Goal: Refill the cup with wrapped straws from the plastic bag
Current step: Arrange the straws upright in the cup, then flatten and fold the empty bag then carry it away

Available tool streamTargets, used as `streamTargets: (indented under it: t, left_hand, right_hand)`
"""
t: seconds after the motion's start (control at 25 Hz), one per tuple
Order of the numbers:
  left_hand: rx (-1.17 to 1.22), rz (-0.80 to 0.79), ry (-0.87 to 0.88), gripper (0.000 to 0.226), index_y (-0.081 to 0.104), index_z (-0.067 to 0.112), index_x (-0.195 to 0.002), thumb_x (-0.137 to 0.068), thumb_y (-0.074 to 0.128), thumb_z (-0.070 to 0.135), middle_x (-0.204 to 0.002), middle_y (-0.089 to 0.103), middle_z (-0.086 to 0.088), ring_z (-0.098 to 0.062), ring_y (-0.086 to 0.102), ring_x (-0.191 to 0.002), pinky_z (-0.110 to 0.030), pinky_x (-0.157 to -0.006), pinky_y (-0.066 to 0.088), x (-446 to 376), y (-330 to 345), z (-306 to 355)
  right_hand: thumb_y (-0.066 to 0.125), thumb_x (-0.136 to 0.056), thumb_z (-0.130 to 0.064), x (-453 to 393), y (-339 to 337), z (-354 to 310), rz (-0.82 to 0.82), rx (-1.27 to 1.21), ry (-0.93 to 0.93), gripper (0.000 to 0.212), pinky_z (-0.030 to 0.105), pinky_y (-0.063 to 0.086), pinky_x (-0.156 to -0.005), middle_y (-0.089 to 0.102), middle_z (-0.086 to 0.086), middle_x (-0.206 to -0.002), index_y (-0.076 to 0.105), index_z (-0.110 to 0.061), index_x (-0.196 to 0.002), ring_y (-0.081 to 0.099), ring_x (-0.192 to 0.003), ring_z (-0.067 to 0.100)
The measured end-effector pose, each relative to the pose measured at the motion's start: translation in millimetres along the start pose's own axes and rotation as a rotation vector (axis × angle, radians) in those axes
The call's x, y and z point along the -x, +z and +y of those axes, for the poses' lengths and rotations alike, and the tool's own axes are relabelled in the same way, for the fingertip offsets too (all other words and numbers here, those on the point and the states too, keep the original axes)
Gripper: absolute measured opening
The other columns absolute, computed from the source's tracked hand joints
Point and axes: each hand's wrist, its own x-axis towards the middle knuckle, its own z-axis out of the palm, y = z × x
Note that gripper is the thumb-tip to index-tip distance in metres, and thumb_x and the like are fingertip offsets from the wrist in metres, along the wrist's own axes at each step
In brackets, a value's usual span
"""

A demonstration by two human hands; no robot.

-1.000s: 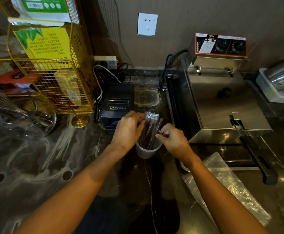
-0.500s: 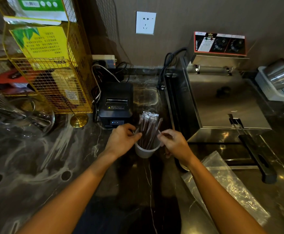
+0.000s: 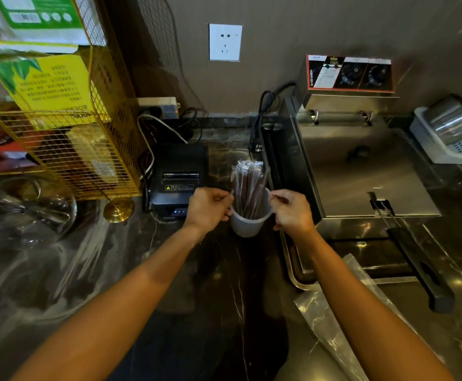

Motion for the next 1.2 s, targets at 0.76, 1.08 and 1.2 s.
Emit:
streamTargets:
  t: [0.76,1.08,1.2]
  left_hand:
    - [0.027,0.007,-0.017,0.034,0.061,0.013,-0.133,-0.103,0.058,0.028,-0.098,0.073,-0.002,-0.014,0.073,-0.083,-0.030,-0.071,0.063,-13.5,24.0,-14.1]
    - [-0.112,0.053,0.041,0.024,0.062,0.021,-0.117,-0.096,0.068,0.030,-0.103,0.070,0.000,-0.010,0.069,-0.090,-0.030,-0.079,0.059,62.3,90.0,-36.1]
    - [-0.166,-0.178,-0.094,0.033,0.066,0.016,-0.119,-0.093,0.072,0.034,-0.105,0.073,-0.003,-0.016,0.069,-0.097,-0.026,-0.080,0.052,82.4,125.2,-41.7]
  right_hand:
    - [0.054,-0.106,-0.025,-17.4,-2.9,18.8,-0.040,0.040,0.013,0.020,0.023,0.054,-0.046,0.063,0.005,-0.080,0.063,-0.008,-0.099,0.064,-0.062,0.012]
    - [0.069,-0.097,-0.024,62.2,-40.3,33.8,0.062,0.095,-0.035,0.027,0.028,0.054,-0.053,0.067,0.000,-0.084,0.065,-0.014,-0.121,0.065,-0.063,0.012]
    - [0.071,-0.094,-0.029,107.6,-62.9,52.1,0.088,0.295,-0.057,0.028,0.029,0.053,-0.070,0.072,0.000,-0.091,0.070,-0.014,-0.118,0.068,-0.077,0.014]
